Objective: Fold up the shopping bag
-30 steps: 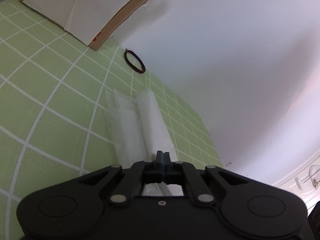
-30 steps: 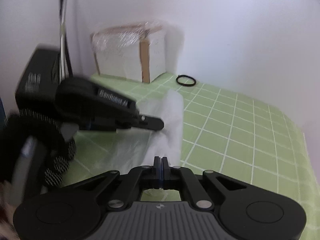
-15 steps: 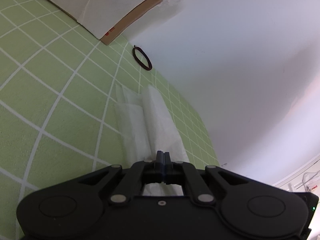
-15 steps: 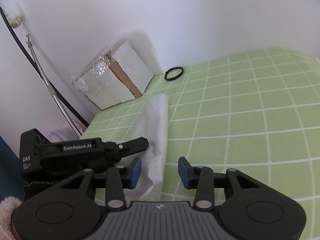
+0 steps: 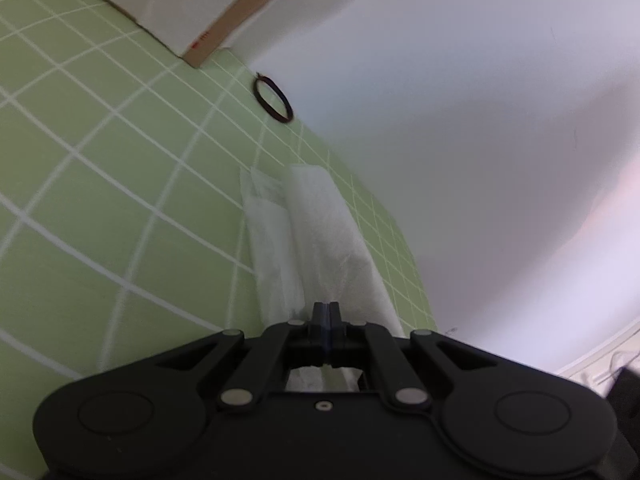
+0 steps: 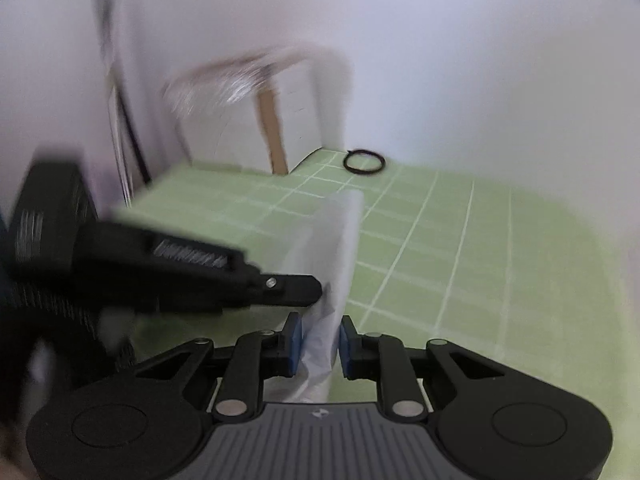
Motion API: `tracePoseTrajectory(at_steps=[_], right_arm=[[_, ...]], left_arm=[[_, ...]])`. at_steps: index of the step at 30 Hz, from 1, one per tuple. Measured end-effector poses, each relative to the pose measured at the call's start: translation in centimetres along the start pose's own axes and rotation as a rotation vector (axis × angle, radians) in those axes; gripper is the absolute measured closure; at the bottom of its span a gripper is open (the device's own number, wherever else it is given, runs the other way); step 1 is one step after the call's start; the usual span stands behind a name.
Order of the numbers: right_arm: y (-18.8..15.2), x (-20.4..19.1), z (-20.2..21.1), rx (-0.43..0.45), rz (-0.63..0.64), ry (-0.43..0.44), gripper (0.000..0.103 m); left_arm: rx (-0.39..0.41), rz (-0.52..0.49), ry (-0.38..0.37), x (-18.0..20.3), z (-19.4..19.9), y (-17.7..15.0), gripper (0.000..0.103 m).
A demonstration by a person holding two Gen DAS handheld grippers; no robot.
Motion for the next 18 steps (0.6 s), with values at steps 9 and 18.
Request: tracePoseTrajectory(at_steps=[9,18], right_arm=[[-1.0,-7.9,-2.5,-0.119,0.642,-0.492,0.081],[-1.3,-9.5,-4.0,-0.26,0.871,-0.611,0.081]], left_arm=[[-0.018,-0.003,0.001,-0.2,0.7,-1.5,0.101],[-0.035,0.005,-0.023,-0.5,4.1,-0.9,0.103]])
Point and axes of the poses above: each gripper's, at about its wrist camera, not at the fingertips, and z roughly against the way its jaws point, x to its right, y to its top, the point moved 7 cm from there along -z, roughly the way its jaws point, and after that the axes turned 15 degrees about -x, right-handed, at the moved point
